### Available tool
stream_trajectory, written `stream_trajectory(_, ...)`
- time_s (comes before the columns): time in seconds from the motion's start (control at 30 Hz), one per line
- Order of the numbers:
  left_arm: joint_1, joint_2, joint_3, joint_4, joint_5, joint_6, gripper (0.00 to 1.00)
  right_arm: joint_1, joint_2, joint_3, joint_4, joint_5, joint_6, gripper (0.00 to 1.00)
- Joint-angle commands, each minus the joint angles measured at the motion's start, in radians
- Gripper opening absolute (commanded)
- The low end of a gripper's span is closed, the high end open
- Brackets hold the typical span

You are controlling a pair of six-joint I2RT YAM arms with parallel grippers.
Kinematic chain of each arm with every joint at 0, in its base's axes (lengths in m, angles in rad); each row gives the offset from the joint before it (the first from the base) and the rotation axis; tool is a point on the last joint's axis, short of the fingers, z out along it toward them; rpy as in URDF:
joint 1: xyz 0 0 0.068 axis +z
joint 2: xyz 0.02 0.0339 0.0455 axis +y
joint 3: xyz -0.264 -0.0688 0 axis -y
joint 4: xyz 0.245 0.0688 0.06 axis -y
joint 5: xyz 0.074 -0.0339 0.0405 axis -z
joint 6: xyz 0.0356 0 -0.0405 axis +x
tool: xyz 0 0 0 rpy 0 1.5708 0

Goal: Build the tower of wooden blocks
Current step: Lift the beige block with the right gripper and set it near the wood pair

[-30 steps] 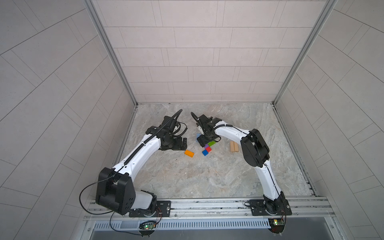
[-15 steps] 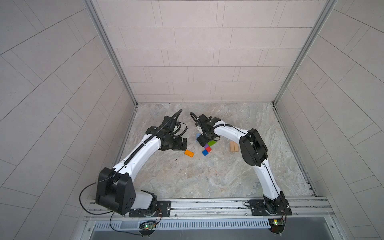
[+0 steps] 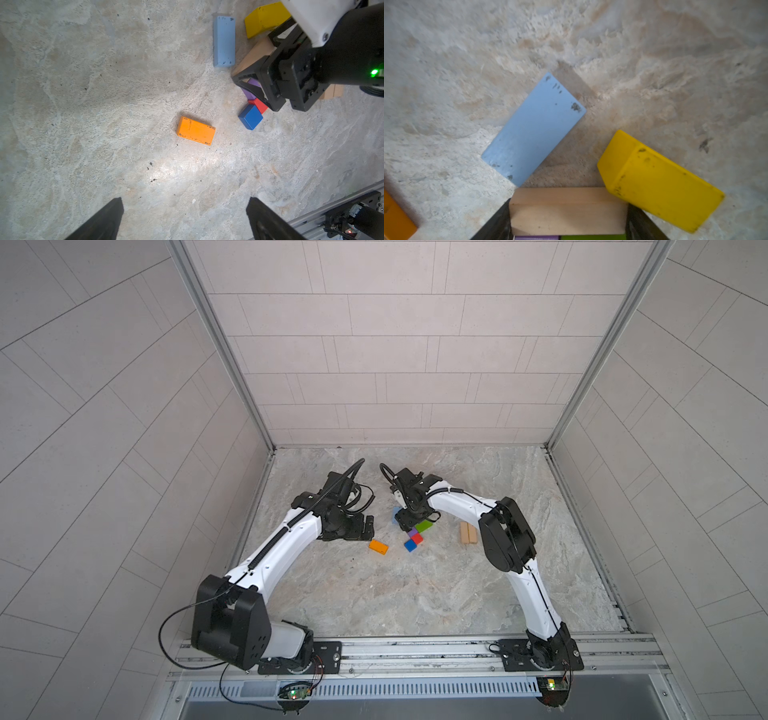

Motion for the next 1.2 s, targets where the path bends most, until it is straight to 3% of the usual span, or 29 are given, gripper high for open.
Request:
stream_trajectory(0.0, 0.009, -0.003, -0.009, 0.004, -0.004, 0.005, 1.00, -0.001, -0.082, 0.014, -0.026, 0.016, -0.004, 0.72)
stream_trajectory(0.33, 0.009, 0.001, -0.013, 0.015, 0.031, 0.005, 1.00, -0.001, -0.236, -0.069, -0.099, 0.011, -0.016, 0.70)
stream_trajectory(0.83, 0.001, -0.009, -0.030, 0.046, 0.129, 0.006, 1.00, 0.015, -0.579, -0.593, -0.007, -0.012, 0.016, 0.70)
stream_trajectory(1.17, -0.050, -0.019, -0.036, 0.052, 0.101, 0.031, 0.99, 0.057, -0.570, -0.772, 0.138, -0.053, 0.059, 0.70)
